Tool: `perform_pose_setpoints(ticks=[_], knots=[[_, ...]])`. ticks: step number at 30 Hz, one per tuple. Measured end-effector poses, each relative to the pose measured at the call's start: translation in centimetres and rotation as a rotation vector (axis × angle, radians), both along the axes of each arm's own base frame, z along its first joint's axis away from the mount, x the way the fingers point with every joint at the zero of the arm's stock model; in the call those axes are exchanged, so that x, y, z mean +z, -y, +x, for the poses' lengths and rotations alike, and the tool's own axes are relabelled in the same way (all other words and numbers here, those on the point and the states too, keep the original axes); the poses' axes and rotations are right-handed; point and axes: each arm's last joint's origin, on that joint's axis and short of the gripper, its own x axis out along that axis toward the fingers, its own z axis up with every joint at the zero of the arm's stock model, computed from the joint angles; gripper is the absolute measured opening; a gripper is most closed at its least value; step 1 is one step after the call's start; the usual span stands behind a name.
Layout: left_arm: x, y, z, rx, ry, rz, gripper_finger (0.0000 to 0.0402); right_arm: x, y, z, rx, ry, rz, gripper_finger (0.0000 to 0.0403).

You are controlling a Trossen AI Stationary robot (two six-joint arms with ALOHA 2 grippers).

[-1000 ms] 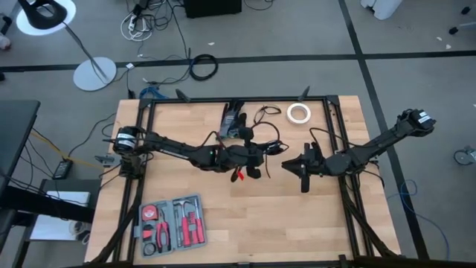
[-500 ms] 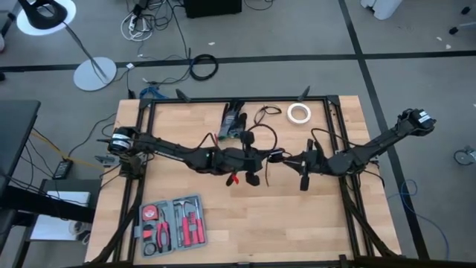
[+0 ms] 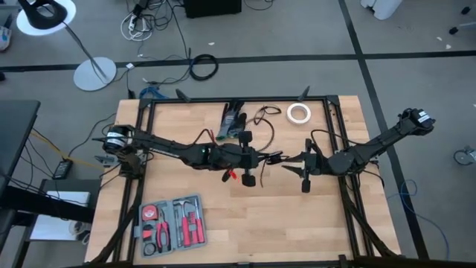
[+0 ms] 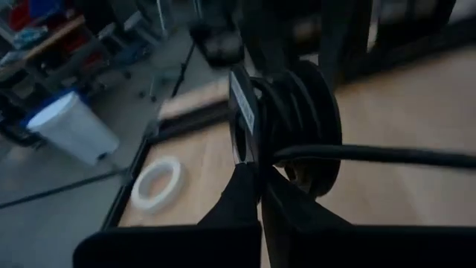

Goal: Coil cords
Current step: Uncoil the black wire from the spool

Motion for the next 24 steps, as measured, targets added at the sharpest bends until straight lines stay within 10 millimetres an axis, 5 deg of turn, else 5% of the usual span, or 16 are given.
perform_pose_setpoints(ticks=[9,17,24], knots=[[1.8,0.4,-5.1,-0.064,0.179,-0.124,0.0,1.9,0.1,0.0,0.069,0.065,0.088,0.0089],[4.4,-0.4,-10.4,-0.005,0.383,-0.194,0.0,5.0,-0.4,2.4,0.036,0.095,0.153,0.0089],[3.5,-0.6,-10.4,0.007,0.359,-0.221,0.0,6.7,-1.8,5.9,0.024,0.076,0.172,0.0089]])
